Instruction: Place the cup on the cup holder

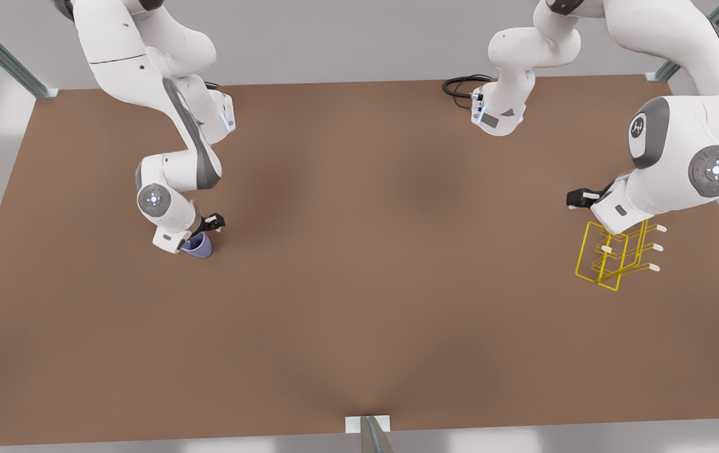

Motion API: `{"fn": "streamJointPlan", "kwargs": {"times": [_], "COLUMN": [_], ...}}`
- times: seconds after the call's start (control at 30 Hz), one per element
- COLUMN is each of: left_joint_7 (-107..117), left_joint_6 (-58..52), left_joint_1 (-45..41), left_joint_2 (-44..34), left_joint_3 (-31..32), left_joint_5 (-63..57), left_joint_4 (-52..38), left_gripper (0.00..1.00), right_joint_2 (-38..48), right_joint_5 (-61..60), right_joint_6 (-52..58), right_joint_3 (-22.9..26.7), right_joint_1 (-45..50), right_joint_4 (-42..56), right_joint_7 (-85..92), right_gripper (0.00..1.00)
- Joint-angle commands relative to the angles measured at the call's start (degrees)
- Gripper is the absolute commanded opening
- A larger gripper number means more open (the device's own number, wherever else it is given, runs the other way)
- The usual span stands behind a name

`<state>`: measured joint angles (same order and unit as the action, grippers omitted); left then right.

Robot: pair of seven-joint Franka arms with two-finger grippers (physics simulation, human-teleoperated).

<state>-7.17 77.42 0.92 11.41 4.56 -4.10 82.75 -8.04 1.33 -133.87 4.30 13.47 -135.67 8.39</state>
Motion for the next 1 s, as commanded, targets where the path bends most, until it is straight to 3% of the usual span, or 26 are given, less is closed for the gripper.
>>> {"fn": "streamJointPlan", "kwargs": {"times": [0.0, 0.33, 0.43, 0.57, 0.6, 0.67, 0.77, 0.97], "left_joint_7": [-0.12, -0.3, -0.39, -0.48, -0.39, -0.39, -0.39, -0.39], "left_joint_6": [-1.13, -1.22, -1.22, -1.13, -1.04, -1.04, -1.13, -1.13], "left_joint_1": [-0.04, 0.84, 0.84, 0.93, 0.93, 0.93, 0.93, 1.1], "left_joint_2": [0.01, 0.45, 0.45, 0.45, 0.45, 0.8, 0.8, 0.89], "left_joint_3": [0.01, 0.01, 0.01, 0.01, 0.01, 0.01, 0.01, 0.01], "left_joint_5": [-0.03, -0.03, -0.03, -0.03, -0.03, -0.03, -0.03, -0.03], "left_joint_4": [0.04, 0.04, -0.05, -0.05, -0.05, -0.05, -0.05, -0.05], "left_gripper": [1.0, 1.0, 1.0, 1.0, 1.0, 1.0, 1.0, 1.0], "right_joint_2": [-1.63, -4.53, -5.32, -6.2, -6.29, -6.2, -6.2, -6.29], "right_joint_5": [-0.19, -0.01, 0.16, 0.34, 0.43, 0.43, 0.52, 0.43], "right_joint_6": [0.9, 0.55, 0.72, 0.81, 0.81, 0.9, 2.48, 5.29], "right_joint_3": [0.01, 0.01, 0.18, 0.36, 0.36, 0.45, 0.45, 0.36], "right_joint_1": [0.06, 0.5, 0.33, 0.24, 0.15, 0.15, 0.24, 0.24], "right_joint_4": [0.84, 2.16, 3.21, 3.39, 3.39, 3.39, 4.27, 5.5], "right_joint_7": [3.47, 3.65, 4.61, 4.61, 4.7, 4.79, 4.79, 4.18], "right_gripper": [1.0, 1.0, 0.89, 0.83, 0.78, 0.53, 0.24, 0.21]}}
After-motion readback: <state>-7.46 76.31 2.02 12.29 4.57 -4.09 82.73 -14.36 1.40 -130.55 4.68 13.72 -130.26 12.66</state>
